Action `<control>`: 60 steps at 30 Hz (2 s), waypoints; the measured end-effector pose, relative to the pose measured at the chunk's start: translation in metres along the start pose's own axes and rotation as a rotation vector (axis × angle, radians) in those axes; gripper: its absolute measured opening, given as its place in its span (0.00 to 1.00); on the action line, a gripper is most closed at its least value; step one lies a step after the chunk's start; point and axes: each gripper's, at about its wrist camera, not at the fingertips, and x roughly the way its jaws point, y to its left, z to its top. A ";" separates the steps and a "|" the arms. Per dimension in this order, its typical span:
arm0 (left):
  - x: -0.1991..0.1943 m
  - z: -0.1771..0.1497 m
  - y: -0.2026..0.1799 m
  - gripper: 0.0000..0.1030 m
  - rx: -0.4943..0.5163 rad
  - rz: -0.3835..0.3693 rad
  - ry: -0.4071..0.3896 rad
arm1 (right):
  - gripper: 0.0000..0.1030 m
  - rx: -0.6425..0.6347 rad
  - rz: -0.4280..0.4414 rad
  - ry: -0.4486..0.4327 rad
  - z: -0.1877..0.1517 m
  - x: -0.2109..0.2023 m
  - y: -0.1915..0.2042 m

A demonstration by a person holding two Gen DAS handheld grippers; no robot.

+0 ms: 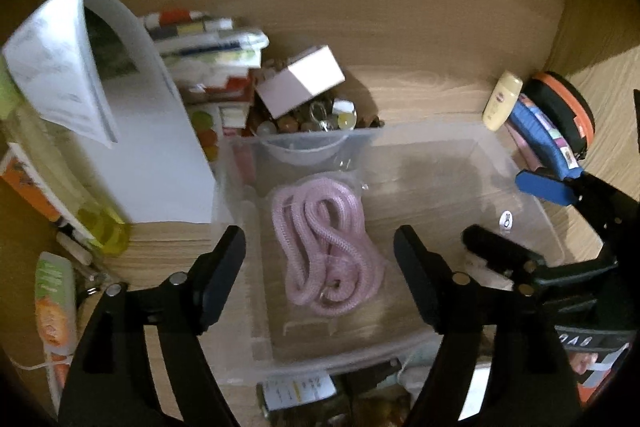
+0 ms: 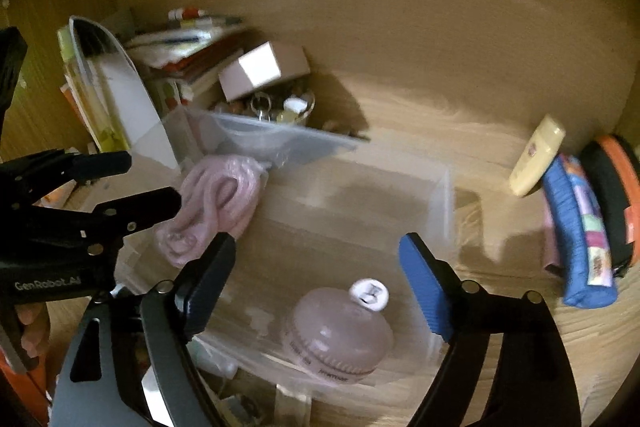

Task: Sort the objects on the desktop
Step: 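Grasp the white cup with the left tool while the right tool grasps the red-gold pouch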

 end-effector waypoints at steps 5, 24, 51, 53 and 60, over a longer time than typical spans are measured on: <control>-0.033 -0.006 0.005 0.91 -0.015 0.020 -0.055 | 0.86 0.008 -0.006 -0.071 0.003 -0.034 -0.003; -0.093 -0.089 0.015 0.94 -0.028 -0.011 -0.027 | 0.98 0.064 -0.021 -0.146 -0.073 -0.115 -0.003; -0.049 -0.144 -0.008 0.96 0.060 -0.138 0.117 | 0.98 0.078 0.003 0.076 -0.155 -0.083 0.041; -0.043 -0.140 -0.012 0.96 0.069 -0.156 0.129 | 0.98 0.089 0.020 0.094 -0.155 -0.077 0.041; -0.037 -0.133 -0.022 0.96 0.096 -0.138 0.105 | 0.88 0.110 0.050 0.118 -0.156 -0.064 0.039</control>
